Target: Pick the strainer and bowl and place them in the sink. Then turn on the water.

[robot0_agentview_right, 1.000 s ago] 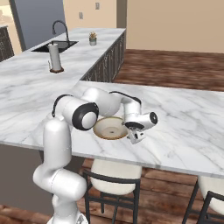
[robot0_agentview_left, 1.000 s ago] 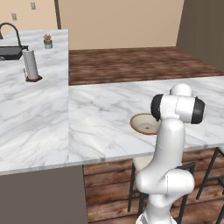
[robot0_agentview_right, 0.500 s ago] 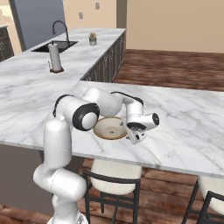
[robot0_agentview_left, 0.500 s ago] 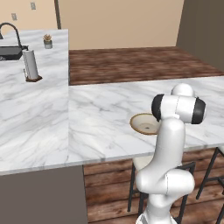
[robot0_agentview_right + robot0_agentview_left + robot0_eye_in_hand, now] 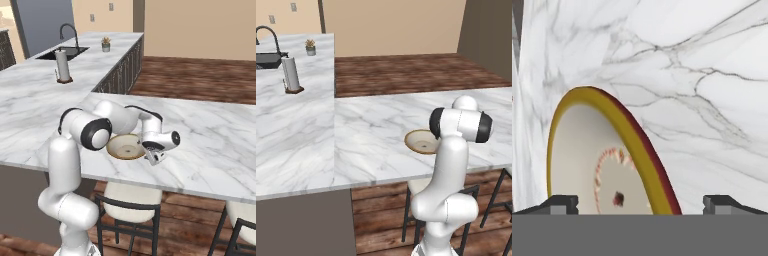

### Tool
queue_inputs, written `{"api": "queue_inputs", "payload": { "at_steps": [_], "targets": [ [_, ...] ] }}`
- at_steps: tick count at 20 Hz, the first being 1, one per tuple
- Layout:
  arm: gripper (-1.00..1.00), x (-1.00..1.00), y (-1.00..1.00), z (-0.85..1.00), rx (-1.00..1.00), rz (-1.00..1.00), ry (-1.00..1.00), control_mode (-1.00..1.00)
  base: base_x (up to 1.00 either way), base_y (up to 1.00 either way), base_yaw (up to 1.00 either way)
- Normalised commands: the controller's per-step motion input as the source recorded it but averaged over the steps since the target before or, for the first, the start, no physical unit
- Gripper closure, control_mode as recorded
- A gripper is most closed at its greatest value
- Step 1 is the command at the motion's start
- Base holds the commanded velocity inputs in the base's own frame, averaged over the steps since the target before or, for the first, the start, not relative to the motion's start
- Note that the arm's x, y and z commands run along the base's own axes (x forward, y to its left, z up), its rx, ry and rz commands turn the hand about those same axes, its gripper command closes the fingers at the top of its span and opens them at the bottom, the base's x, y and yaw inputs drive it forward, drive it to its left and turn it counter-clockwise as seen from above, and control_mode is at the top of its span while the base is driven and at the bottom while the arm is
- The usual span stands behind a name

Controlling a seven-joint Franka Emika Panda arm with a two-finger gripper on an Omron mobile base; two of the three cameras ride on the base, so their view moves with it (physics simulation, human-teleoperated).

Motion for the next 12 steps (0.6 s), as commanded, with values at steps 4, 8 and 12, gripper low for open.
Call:
{"api": "queue_inputs", "payload": {
  "at_steps": [4, 8, 12],
  "targets": [
    [-1.0, 0.03, -0.23, -0.58, 0.0, 0.0, -0.11, -1.0, 0.0, 0.0, 0.0],
    [-1.0, 0.03, -0.49, -0.45, 0.02, 0.0, -0.08, -1.0, 0.0, 0.0, 0.0],
    [-1.0, 0.03, -0.38, -0.53, 0.01, 0.03, -0.06, -1.0, 0.0, 0.0, 0.0]
  ]
}}
